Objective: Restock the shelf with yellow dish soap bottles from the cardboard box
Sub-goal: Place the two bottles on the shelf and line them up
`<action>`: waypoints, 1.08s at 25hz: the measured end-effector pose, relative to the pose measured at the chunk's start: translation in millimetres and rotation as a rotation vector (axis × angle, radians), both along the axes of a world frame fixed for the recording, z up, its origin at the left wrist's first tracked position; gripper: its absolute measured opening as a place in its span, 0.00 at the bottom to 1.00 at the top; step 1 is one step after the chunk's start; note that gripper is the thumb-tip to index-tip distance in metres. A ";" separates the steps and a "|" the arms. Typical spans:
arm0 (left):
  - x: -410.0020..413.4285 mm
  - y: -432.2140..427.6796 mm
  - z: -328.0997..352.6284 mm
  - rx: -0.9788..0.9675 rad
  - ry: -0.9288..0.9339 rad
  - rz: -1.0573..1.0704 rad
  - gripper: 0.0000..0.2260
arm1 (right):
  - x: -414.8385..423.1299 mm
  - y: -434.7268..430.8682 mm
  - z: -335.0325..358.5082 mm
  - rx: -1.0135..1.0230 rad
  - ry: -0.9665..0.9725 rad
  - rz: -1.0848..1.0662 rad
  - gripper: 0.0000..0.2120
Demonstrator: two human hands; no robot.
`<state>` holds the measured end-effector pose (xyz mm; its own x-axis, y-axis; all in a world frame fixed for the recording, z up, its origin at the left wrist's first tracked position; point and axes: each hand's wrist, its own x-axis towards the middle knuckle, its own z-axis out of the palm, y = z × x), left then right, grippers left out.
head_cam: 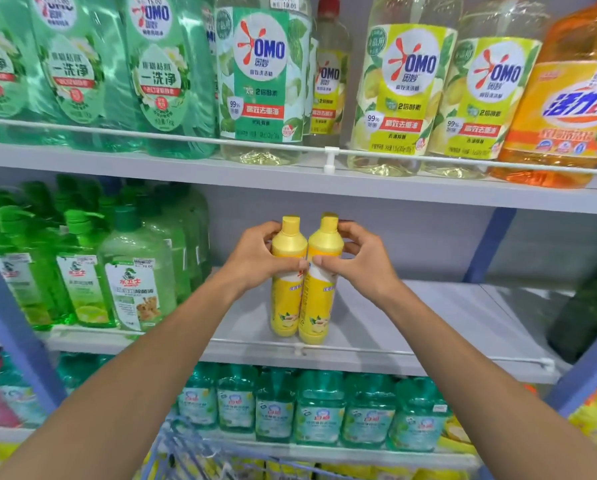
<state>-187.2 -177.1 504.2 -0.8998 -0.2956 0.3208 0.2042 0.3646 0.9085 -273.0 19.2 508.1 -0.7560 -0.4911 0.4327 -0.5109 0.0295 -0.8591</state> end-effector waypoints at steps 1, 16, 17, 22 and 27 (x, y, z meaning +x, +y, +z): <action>-3.8 0.0 -6.2 0.003 -0.011 0.000 0.26 | -6.6 -2.1 -4.2 0.004 -0.005 -0.001 0.27; -10.1 11.2 -92.2 -0.008 -0.076 0.133 0.27 | -15.5 12.7 -113.0 0.088 -0.191 0.009 0.30; -10.4 6.5 -88.9 -0.005 -0.101 0.060 0.27 | -15.1 9.6 -113.9 0.096 -0.157 -0.058 0.31; -7.3 12.8 -98.8 0.136 -0.066 0.042 0.28 | -16.6 4.2 -124.3 0.113 -0.079 -0.170 0.32; -12.3 12.4 -122.3 0.091 -0.051 0.117 0.23 | -20.1 8.2 -145.4 0.166 -0.056 -0.151 0.30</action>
<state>-199.5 -164.6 381.9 -0.8719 -0.4254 0.2424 0.1175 0.2989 0.9470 -293.1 27.5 362.7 -0.8466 -0.4320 0.3109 -0.4420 0.2452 -0.8629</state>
